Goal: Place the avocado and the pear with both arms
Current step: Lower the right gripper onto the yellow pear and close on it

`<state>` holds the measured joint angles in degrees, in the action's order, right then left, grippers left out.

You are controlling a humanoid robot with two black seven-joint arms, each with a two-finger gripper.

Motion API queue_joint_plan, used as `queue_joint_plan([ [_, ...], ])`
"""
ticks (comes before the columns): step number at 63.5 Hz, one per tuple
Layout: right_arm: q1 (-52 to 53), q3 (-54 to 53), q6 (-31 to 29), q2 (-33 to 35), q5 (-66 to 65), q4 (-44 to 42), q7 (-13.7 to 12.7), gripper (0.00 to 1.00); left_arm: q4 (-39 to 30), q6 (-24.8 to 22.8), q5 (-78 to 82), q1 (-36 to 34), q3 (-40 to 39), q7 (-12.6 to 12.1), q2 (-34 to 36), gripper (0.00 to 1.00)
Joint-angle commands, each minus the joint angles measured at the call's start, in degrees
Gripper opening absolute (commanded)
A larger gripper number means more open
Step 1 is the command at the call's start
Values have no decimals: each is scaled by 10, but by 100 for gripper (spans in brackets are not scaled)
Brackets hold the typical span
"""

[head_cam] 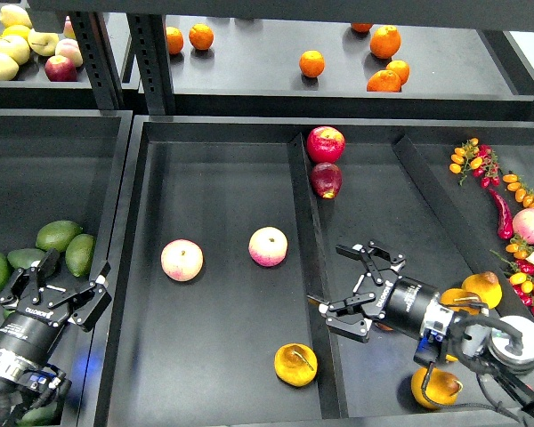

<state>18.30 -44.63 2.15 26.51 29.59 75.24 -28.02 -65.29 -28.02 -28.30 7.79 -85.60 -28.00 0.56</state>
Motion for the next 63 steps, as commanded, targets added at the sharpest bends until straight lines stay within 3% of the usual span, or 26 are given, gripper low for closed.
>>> queue_joint_plan([
  [1, 31, 22, 64, -23, -1, 0, 0, 100, 0, 0, 0, 6, -5, 0, -6, 99],
  [15, 37, 31, 130, -45, -1, 0, 0, 100, -2, 0, -1, 16, -3, 0, -6, 99],
  [19, 71, 87, 138, -40, -2, -4, 0, 100, -12, 0, -1, 22, -3, 0, -6, 99],
  [35, 156, 233, 139, -23, -3, -19, 0, 100, -34, 0, -1, 40, 3, 0, -6, 99],
  [63, 167, 290, 139, -36, -37, -62, 0, 100, -40, 0, -1, 51, 3, 0, -6, 99],
])
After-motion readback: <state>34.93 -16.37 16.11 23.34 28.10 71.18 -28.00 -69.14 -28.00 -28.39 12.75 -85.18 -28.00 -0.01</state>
